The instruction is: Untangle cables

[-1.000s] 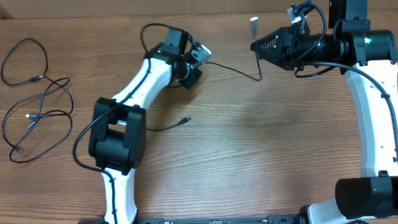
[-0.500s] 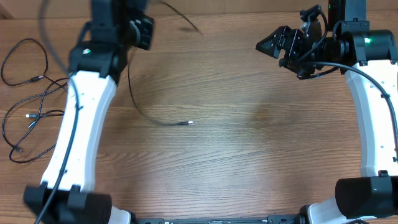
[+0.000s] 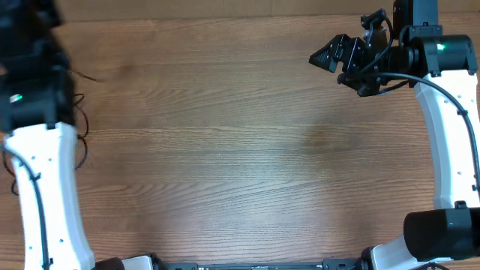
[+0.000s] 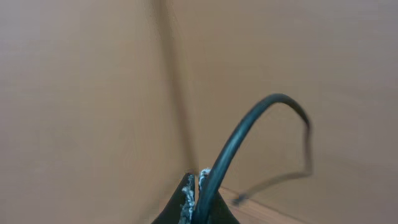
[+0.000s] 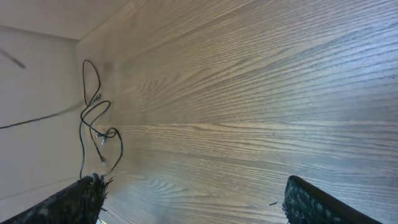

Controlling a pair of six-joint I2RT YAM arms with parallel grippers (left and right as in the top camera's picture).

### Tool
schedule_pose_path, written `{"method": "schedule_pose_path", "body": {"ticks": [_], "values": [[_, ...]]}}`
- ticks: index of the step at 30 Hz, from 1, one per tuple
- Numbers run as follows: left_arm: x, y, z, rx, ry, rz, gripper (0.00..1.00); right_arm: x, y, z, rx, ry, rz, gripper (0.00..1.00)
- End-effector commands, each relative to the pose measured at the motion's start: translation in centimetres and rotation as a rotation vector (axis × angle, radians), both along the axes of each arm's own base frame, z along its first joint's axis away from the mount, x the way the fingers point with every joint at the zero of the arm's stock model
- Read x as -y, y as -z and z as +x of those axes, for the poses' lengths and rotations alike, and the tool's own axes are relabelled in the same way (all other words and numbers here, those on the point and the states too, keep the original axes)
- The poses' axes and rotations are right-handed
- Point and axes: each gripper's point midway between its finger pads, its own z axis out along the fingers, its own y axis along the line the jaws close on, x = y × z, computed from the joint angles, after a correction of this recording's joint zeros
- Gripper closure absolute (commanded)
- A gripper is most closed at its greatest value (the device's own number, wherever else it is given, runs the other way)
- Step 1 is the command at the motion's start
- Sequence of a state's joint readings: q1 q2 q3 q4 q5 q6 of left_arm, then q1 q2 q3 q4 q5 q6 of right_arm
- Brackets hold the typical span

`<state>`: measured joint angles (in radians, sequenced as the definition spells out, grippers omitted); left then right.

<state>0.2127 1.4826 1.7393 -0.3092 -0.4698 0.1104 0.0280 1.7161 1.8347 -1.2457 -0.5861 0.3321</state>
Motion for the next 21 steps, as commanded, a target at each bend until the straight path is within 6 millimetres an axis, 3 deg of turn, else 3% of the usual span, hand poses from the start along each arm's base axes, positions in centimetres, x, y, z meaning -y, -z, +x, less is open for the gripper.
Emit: {"method": "schedule_pose_path", "body": {"ticks": [1, 4, 7, 12, 13, 16, 18, 21], "values": [[-3.5, -0.4, -2.5, -0.007, -0.117, -0.001, 0.96, -0.1, -0.8, 0.3, 0.033, -0.011, -0.013, 0.09], [-5.6, 1.9, -3.6, -0.094, -0.169, -0.03, 0.96, -0.1, -0.7, 0.3, 0.031, -0.012, -0.013, 0.09], [-6.6, 6.4, -4.1, -0.194, -0.21, -0.154, 0.96, -0.1, -0.7, 0.3, 0.035, -0.019, -0.018, 0.1], [-7.4, 17.1, -4.2, -0.423, -0.307, -0.386, 0.95, -0.1, -0.6, 0.1, 0.027, -0.02, -0.018, 0.11], [-7.5, 18.9, -4.0, -0.473, -0.318, -0.407, 0.75, -0.1, -0.6, 0.0, 0.025, -0.024, -0.02, 0.11], [-7.6, 23.8, -3.7, -0.626, -0.334, -0.445, 0.0, 0.0, -0.4, -0.4, 0.024, -0.049, -0.033, 0.11], [-7.3, 26.4, -3.6, -0.707, -0.326, -0.477, 0.01, 0.0, -0.2, -0.7, 0.015, -0.057, -0.037, 0.11], [-6.3, 28.0, -3.0, -0.738, -0.268, -0.531, 0.0, 0.0, -0.1, -0.9, 0.005, -0.058, -0.038, 0.11]]}}
